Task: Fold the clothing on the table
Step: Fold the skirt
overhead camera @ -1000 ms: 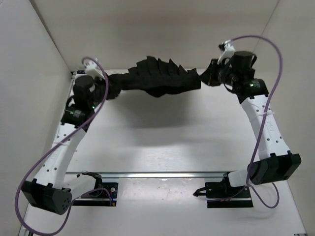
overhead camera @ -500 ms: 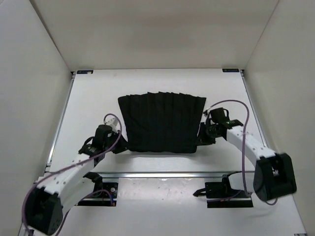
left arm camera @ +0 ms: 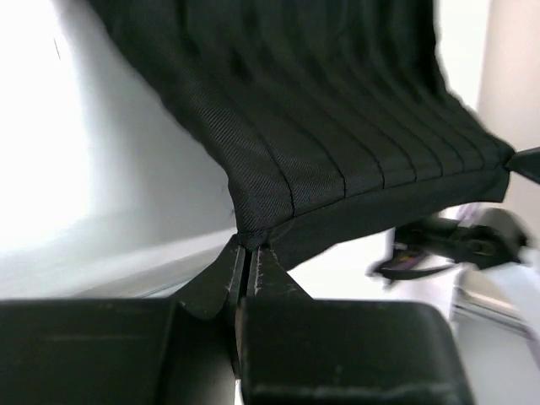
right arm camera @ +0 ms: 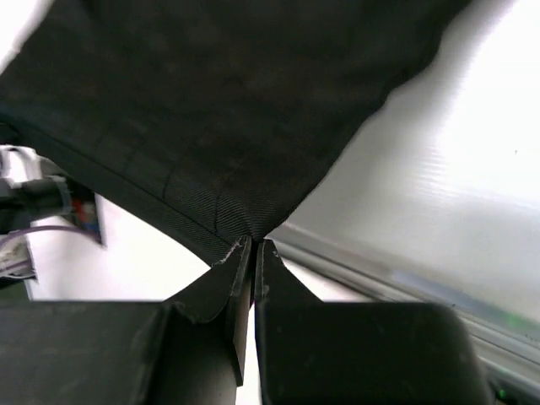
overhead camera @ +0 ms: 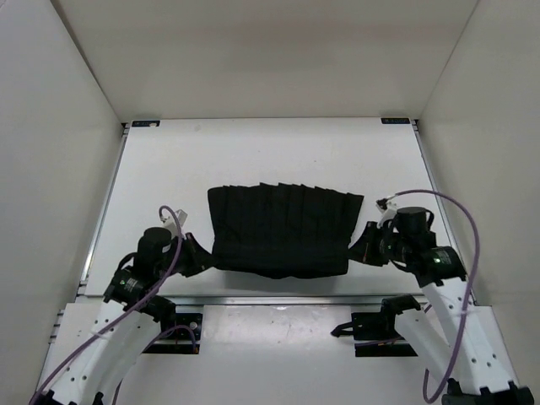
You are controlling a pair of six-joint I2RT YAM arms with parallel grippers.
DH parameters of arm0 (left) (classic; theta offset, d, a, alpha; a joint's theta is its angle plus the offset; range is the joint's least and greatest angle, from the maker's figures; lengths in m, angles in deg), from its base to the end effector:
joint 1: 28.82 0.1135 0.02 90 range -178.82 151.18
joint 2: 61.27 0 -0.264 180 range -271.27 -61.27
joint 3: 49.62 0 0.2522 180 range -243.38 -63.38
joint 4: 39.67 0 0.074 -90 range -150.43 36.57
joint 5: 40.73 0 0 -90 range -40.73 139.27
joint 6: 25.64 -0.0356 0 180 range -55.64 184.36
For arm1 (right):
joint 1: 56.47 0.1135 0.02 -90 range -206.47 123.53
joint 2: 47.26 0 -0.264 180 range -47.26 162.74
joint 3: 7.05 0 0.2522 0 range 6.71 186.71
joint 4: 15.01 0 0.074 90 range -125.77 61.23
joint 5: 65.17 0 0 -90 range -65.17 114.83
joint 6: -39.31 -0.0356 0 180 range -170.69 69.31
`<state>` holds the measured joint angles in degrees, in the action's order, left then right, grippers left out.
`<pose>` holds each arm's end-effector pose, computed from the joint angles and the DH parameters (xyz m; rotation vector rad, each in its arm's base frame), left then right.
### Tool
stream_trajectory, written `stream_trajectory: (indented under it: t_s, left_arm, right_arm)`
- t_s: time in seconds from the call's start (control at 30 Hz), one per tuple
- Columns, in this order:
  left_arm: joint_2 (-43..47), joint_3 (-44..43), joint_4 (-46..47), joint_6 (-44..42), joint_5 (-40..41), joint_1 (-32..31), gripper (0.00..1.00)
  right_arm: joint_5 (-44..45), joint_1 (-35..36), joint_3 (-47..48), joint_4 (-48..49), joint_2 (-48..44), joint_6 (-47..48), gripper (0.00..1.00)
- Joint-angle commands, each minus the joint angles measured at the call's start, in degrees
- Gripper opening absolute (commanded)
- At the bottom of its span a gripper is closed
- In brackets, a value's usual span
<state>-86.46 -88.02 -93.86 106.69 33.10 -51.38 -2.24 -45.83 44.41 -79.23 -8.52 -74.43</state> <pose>0.0962 -0.0507 0.2125 -0.2608 2.4089 -0.8813 0.1207 0.0392 0.2515 0.0767 2.5186 0.8366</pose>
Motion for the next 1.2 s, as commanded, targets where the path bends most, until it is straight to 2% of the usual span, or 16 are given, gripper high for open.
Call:
stream_trajectory:
  t_s: [0.0, 0.07, 0.27, 0.4, 0.47, 0.7, 0.77, 0.8, 0.83, 0.9, 1.0, 1.1, 1.13, 1.17]
  left_arm:
    - [0.7, -9.1, -7.0, -1.2, 1.0, 2.9, 0.00]
    - [-2.8, -12.0, -5.2, -2.2, 0.1, 3.9, 0.00]
    - [-20.5, -18.8, 6.8, -7.3, 0.0, 4.4, 0.00]
    - [-35.3, -21.0, 18.3, -8.4, -0.7, 8.0, 0.00]
    - [-41.0, -23.0, 20.2, -9.4, -0.6, 8.6, 0.00]
    - [-59.9, -34.1, 24.7, -10.3, -0.4, 10.9, 0.00]
    - [-65.6, -37.8, 25.4, -10.0, -0.7, 12.1, 0.21]
    - [-68.8, -40.2, 26.7, -9.8, -1.5, 13.8, 0.45]
    - [-71.3, -42.5, 27.8, -9.1, -4.4, 14.0, 0.56]
    - [-72.1, -43.5, 30.8, -6.1, -8.5, 16.7, 0.64]
    - [-69.0, -43.0, 29.9, -6.9, -7.3, 17.0, 0.68]
    - [-63.2, -37.6, 25.9, -10.3, -1.3, 15.5, 0.71]
    - [-59.8, -30.1, 26.7, -10.0, 0.6, 14.8, 0.71]
    - [-56.4, -27.4, 27.9, -9.0, 1.5, 14.2, 0.72]
  right_arm:
    - [3.8, -0.4, 9.4, -8.8, -2.7, 2.4, 0.00]
    - [5.4, 1.2, 12.2, -8.2, 0.1, 2.2, 0.00]
    - [7.0, -2.6, 14.4, -1.2, 10.4, 4.5, 0.00]
    - [-2.6, -14.6, 9.0, 12.0, 18.7, 2.7, 0.00]
    - [-4.6, -16.7, 8.7, 16.4, 22.8, 1.3, 0.00]
    - [-4.2, -14.7, 19.1, 23.6, 44.1, -1.9, 0.00]
    - [-4.5, -14.9, 23.4, 25.4, 49.4, -2.6, 0.02]
    - [-5.4, -15.2, 26.6, 26.5, 52.6, -2.6, 0.15]
    - [-5.4, -15.2, 29.0, 28.4, 53.4, -2.4, 0.20]
    - [1.5, -14.6, 31.8, 28.5, 54.8, -1.7, 0.32]
    - [7.4, -13.2, 31.8, 25.9, 51.3, -0.9, 0.36]
    - [9.9, -12.3, 23.2, 26.7, 44.2, -3.1, 0.43]
    - [10.3, -11.8, 18.0, 29.6, 40.3, -5.1, 0.45]
    - [11.6, -10.9, 13.8, 30.4, 38.3, -6.0, 0.46]
